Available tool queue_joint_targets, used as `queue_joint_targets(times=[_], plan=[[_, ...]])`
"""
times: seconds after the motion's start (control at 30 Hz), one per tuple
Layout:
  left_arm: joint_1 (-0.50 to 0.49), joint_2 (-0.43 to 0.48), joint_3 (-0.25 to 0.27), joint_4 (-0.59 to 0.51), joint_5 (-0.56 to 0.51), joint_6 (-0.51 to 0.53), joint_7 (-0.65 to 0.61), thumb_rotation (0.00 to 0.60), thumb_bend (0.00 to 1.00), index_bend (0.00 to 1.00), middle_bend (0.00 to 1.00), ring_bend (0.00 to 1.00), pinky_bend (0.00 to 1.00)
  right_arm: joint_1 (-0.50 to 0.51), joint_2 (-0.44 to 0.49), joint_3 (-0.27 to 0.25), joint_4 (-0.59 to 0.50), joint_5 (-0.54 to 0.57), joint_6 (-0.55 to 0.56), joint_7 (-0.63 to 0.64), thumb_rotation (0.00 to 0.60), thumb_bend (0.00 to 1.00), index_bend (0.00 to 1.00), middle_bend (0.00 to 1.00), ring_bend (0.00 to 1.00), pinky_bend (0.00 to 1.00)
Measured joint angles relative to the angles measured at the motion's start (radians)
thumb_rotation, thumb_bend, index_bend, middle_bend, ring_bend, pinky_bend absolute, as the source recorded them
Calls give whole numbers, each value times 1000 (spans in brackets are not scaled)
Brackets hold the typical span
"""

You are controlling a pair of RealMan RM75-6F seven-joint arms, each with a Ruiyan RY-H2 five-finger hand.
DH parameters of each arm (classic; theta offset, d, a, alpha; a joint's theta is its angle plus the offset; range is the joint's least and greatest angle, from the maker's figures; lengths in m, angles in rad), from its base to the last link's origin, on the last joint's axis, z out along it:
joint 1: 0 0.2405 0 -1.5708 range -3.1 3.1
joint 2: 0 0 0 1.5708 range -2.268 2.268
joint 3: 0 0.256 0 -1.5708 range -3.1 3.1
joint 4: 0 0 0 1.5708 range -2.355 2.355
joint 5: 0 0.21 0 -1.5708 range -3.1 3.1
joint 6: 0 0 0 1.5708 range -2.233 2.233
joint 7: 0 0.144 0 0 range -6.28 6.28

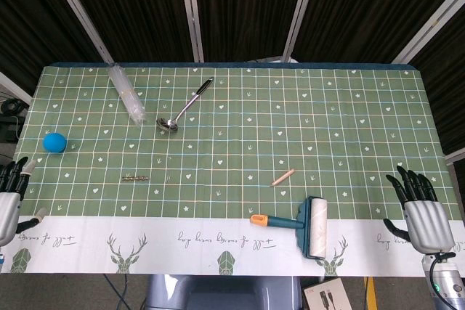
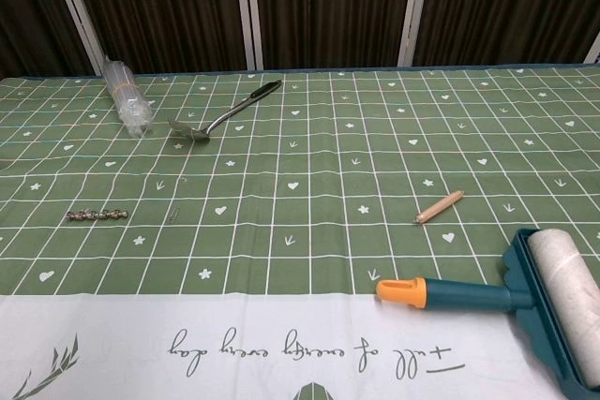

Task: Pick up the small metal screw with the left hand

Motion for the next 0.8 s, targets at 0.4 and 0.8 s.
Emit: queue_joint_targets(times=[0.4, 0.8], plan=[[-12, 3, -4, -20, -23, -31, 11, 600, 174, 27, 0, 0, 0, 2, 1, -7, -10, -1, -9, -5, 600, 87, 101, 0, 0, 69], [-123, -68, -75, -104, -140, -141, 183, 600, 253, 406, 0, 0, 0, 0, 10, -11, -16, 1, -11, 25, 600, 90, 102, 0, 0, 69]])
